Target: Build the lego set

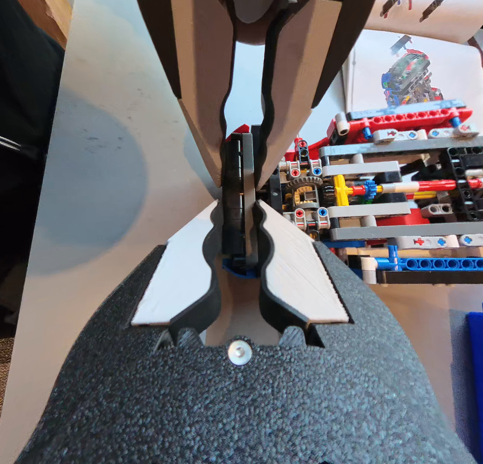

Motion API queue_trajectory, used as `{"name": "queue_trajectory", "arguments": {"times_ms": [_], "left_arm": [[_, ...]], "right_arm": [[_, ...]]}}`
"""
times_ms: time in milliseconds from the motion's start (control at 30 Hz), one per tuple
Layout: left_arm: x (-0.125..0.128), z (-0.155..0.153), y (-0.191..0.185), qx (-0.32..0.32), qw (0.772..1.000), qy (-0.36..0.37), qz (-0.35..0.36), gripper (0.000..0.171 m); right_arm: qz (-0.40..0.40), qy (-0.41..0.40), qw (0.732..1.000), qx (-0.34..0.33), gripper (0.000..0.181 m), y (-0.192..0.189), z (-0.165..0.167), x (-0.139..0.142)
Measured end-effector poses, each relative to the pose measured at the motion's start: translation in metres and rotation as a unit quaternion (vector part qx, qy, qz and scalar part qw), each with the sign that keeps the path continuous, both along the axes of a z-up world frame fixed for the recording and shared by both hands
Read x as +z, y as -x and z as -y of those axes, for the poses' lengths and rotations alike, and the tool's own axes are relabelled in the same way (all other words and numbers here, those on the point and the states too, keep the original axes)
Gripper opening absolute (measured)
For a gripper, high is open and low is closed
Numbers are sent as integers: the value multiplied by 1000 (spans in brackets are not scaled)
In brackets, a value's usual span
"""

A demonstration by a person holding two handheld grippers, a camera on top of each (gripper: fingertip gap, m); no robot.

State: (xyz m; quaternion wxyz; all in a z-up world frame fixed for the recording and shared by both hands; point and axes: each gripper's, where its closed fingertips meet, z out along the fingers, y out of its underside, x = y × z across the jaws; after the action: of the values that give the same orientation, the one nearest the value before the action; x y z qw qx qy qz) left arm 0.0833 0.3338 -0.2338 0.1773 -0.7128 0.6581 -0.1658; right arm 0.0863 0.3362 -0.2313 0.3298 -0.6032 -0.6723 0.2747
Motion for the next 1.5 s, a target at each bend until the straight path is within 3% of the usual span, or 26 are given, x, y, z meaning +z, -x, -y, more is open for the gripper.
{"name": "queue_trajectory", "arguments": {"times_ms": [167, 333, 400, 500, 700, 1000, 1200, 1267, 1333, 1500], "left_arm": [[8, 4, -1, -3, 1000, 18, 1, 22], [20, 8, 31, -1, 999, -33, 0, 52], [19, 17, 37, 8, 999, -26, 20, 49], [15, 7, 39, 35, 997, -57, 45, 49], [10, 4, 27, 46, 995, -36, 86, 42], [14, 6, 31, 53, 986, -24, 155, 37], [19, 12, 22, -12, 986, -76, 151, 39], [12, 11, 21, -34, 989, -72, 127, 37], [11, 7, 22, -39, 989, -70, 121, 24], [9, 8, 23, -51, 990, -31, 128, 21]], "right_arm": [[-14, 33, 999, -7, 26, -4, 2, 3], [-21, -24, 999, -14, 27, -5, 2, 4], [-26, -25, 999, -22, 28, -4, 2, 3], [-16, -31, 999, -26, 31, -6, 2, 4], [-1, -25, 999, -36, 41, -10, -1, 8], [18, -37, 998, -39, 27, -8, -1, 0], [36, -21, 998, -54, 26, 5, 4, 1], [34, -21, 997, -60, 25, 9, 4, 1], [30, -17, 997, -66, 25, 13, 6, 1], [29, -18, 996, -78, 24, 16, 7, 0]]}}
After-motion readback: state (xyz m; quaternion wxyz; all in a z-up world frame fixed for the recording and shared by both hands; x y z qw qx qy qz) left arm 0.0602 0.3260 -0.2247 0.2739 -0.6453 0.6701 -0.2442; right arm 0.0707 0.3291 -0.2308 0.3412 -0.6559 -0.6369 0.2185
